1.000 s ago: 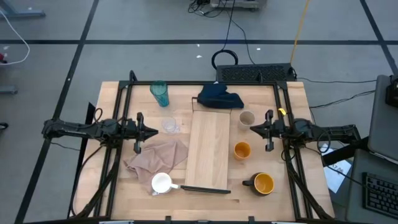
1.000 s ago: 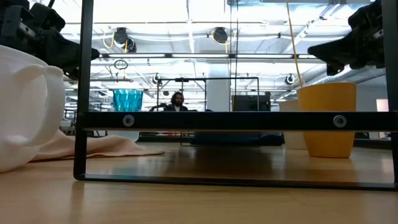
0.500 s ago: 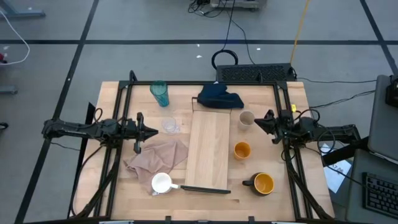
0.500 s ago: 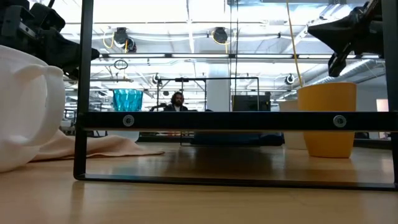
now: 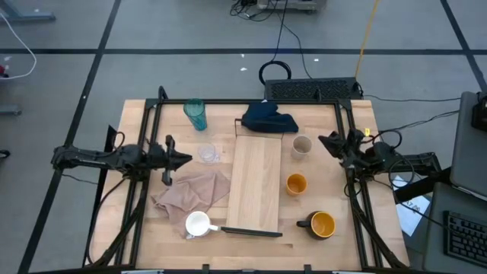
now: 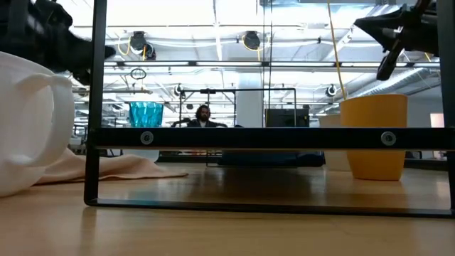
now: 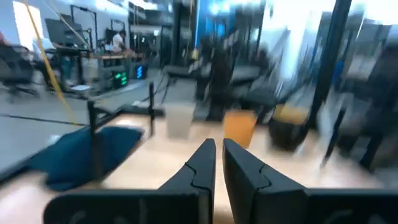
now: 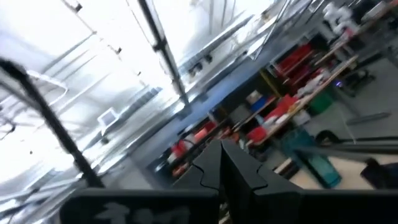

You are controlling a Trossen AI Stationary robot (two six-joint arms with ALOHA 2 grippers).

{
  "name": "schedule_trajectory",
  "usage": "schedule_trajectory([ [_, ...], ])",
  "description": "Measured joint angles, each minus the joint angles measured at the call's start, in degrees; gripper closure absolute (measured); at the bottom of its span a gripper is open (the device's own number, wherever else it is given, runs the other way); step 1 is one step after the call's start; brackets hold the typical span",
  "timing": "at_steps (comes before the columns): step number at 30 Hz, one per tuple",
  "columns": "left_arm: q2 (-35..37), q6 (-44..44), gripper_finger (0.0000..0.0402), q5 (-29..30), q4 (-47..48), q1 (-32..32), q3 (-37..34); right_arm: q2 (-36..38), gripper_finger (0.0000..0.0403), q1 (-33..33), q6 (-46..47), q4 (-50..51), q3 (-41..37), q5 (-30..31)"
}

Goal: Stack small to large cups/mugs on shelf
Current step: Put the white cup on the shelf

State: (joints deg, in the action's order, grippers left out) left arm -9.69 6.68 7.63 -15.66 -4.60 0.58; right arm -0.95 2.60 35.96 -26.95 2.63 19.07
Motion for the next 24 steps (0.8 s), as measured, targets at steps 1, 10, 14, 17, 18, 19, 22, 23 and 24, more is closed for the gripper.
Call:
schedule_trajectory([
  [1,0.0,4.1,0.0369,0.1,-2.2,0.0,0.0,0.0,0.0403,0.0,-0.3,-0.2,0.0,0.9],
  [10,0.0,32.0,0.0369,17.2,-9.0,0.0,0.0,0.0,0.0403,0.0,-1.8,0.9,0.0,5.2],
  [14,0.0,33.6,0.0369,17.9,-10.1,0.0,0.0,0.0,0.0403,0.0,-1.4,0.1,0.0,5.4],
  [17,-0.1,36.5,0.0369,17.9,-10.1,0.0,0.0,0.0,0.0403,0.0,-1.6,0.2,0.0,6.4],
  [18,0.0,38.1,0.0369,17.8,-10.1,0.0,0.0,0.0,0.0403,0.0,-1.4,0.3,0.0,6.5],
  [19,0.0,38.9,0.0369,17.8,-9.8,0.0,0.0,0.0,0.0403,0.0,-1.0,0.4,0.0,6.7],
  [22,0.0,39.0,0.0369,18.1,-10.8,0.0,0.0,0.0,0.0403,0.0,1.9,-0.1,0.0,6.8],
  [23,0.0,38.8,0.0369,19.1,-11.0,0.0,0.0,0.0,0.0403,0.0,2.3,-0.4,0.0,6.8],
  [24,-0.1,39.2,0.0369,20.2,-10.9,0.0,0.0,0.0,0.0403,0.0,2.1,-0.6,0.0,6.8],
])
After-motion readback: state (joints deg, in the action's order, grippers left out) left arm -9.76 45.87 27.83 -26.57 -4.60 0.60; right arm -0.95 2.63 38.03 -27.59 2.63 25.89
